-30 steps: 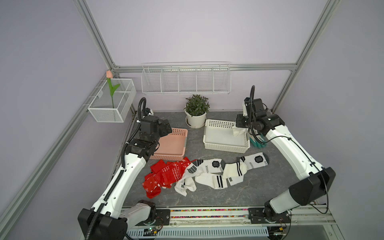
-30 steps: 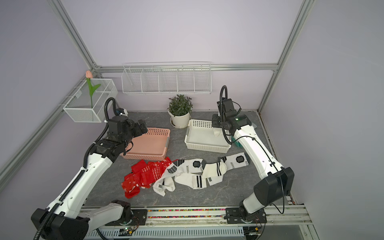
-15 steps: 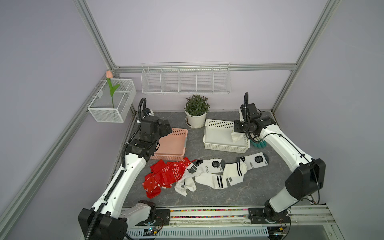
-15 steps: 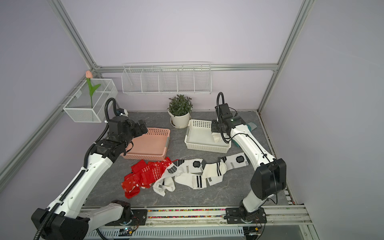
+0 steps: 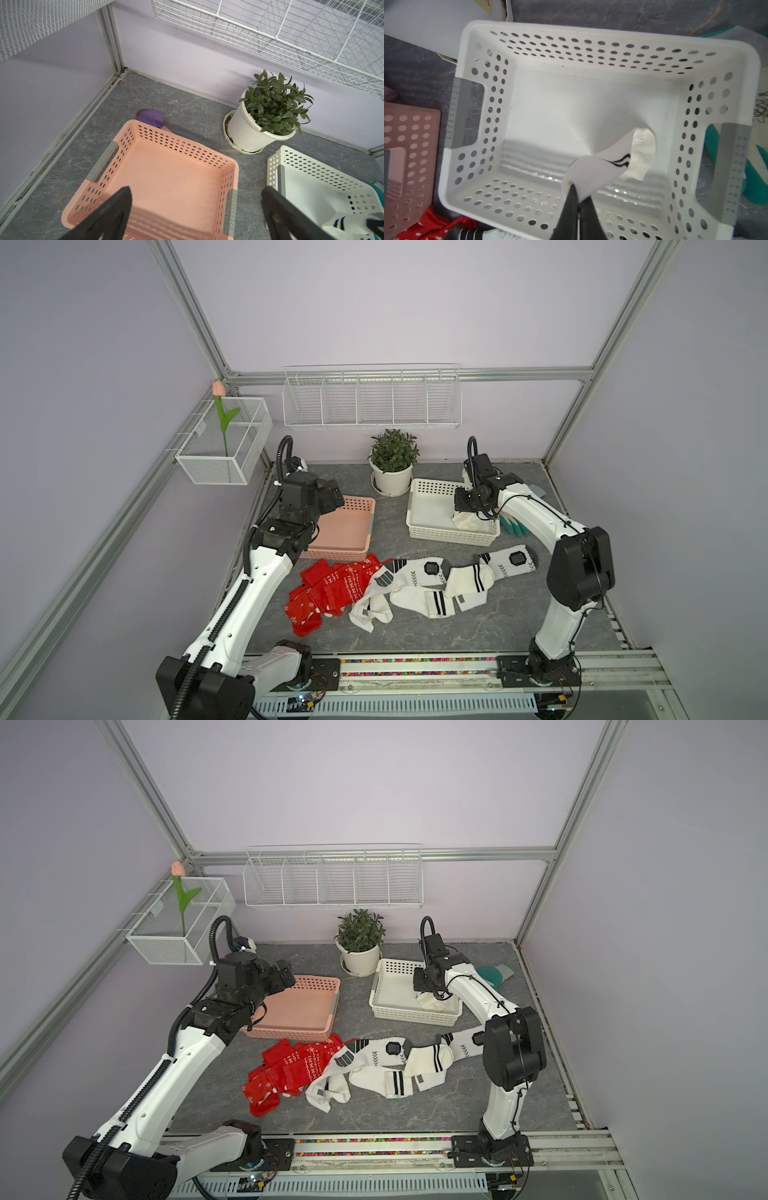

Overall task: Sort the socks into the basket by color
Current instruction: Place the sock in the bin.

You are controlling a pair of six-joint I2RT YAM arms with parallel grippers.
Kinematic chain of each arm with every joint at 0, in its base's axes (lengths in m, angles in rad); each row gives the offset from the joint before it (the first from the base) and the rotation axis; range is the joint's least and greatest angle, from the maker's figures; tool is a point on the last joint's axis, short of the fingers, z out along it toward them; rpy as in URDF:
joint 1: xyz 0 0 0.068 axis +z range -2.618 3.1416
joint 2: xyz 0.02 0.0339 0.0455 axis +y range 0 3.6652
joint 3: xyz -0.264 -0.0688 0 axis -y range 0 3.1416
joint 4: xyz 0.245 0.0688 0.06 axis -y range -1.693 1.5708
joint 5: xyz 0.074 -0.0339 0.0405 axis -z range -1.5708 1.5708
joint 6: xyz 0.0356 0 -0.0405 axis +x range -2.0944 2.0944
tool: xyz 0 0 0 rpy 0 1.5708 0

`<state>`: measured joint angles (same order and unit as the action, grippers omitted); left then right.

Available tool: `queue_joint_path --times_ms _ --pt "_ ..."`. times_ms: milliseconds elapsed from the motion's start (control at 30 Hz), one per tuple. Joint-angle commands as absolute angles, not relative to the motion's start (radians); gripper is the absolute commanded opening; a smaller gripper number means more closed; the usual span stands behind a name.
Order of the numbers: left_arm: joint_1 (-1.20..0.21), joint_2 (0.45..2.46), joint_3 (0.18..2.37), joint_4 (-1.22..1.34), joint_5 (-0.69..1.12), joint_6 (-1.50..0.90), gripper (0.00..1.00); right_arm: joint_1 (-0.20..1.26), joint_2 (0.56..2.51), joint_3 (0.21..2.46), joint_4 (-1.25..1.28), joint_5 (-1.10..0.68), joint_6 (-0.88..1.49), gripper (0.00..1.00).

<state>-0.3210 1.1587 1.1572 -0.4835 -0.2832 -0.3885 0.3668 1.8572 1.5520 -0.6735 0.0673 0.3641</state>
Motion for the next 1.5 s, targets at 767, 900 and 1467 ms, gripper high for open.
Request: queue_joint_path --times_ms 767,900,1467 --pt "-0.326 1.154 1.145 -0.48 -0.28 -0.414 0.99 0.422 1.96 1.635 -0.599 -0.063 0.384 0.21" --pt "-0.325 1.16 1.147 -0.483 -0.278 -0.421 0.99 0.423 1.929 1.606 -0.591 -0.059 0.382 0.23" --pt "-0.333 1.212 1.171 -0.505 -0.219 -0.423 0.99 0.426 1.525 1.324 -0.667 0.04 0.384 0.26"
